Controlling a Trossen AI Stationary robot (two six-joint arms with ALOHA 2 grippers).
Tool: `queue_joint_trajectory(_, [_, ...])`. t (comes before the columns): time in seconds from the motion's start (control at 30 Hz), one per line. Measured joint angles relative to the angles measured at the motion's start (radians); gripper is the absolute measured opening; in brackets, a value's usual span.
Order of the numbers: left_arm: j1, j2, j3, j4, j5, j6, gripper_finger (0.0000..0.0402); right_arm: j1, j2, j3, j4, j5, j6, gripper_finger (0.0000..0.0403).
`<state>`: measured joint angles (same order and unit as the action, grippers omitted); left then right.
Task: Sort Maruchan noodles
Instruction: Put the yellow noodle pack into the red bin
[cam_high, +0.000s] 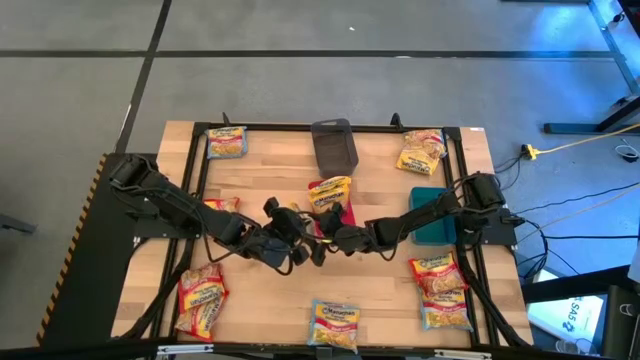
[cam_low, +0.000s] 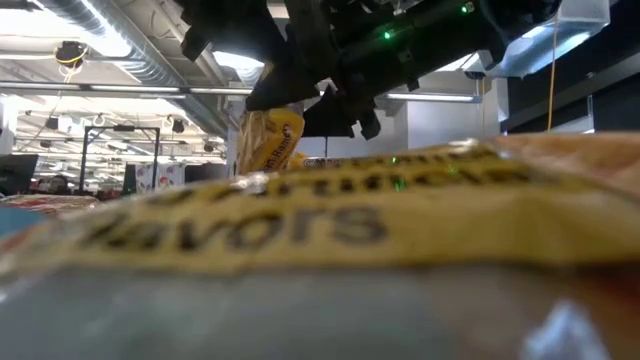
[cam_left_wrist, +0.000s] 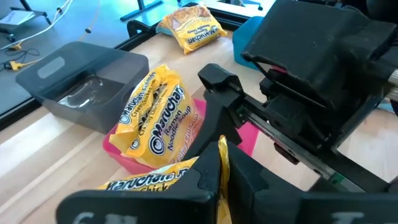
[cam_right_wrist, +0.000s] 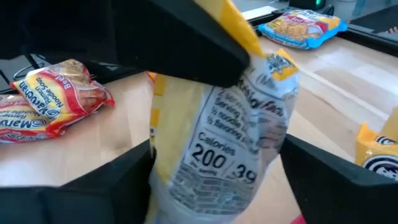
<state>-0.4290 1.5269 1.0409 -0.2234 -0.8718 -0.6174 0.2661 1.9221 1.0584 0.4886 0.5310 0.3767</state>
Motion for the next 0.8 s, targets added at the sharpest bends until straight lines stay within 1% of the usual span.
queue_joint_trajectory(0.23, [0.0, 0.0, 0.0, 0.0, -0.002, 0.002, 0.0008, 0.001, 0.0, 0.0, -0.001, 0.0, -0.045, 0.0173])
queue_joint_trajectory(0.33, [0.0, 0.0, 0.0, 0.0, -0.001, 0.019, 0.0008, 0.001, 0.0, 0.0, -0.002, 0.0, -0.066, 0.0132])
queue_joint_trajectory(0.4, [0.0, 0.0, 0.0, 0.0, -0.001, 0.019, 0.0008, 0.001, 0.0, 0.0, -0.002, 0.0, -0.075, 0.0113])
queue_joint_trajectory(0.5, [0.0, -0.005, 0.0, -0.001, 0.002, 0.018, 0.0012, 0.003, 0.0, 0.0, -0.002, 0.0, -0.11, 0.0096])
queue_joint_trajectory(0.6, [0.0, -0.023, 0.0, 0.0, 0.003, 0.019, 0.0023, 0.006, -0.011, 0.0, -0.011, -0.002, -0.123, 0.0093])
queue_joint_trajectory(0.7, [-0.004, -0.04, 0.0, 0.001, 0.002, 0.042, 0.0042, 0.009, -0.02, -0.001, -0.023, -0.007, -0.145, 0.0098])
queue_joint_trajectory(0.8, [-0.006, -0.049, 0.001, -0.002, 0.01, 0.082, 0.0071, 0.01, -0.026, -0.001, -0.021, -0.019, -0.148, 0.01])
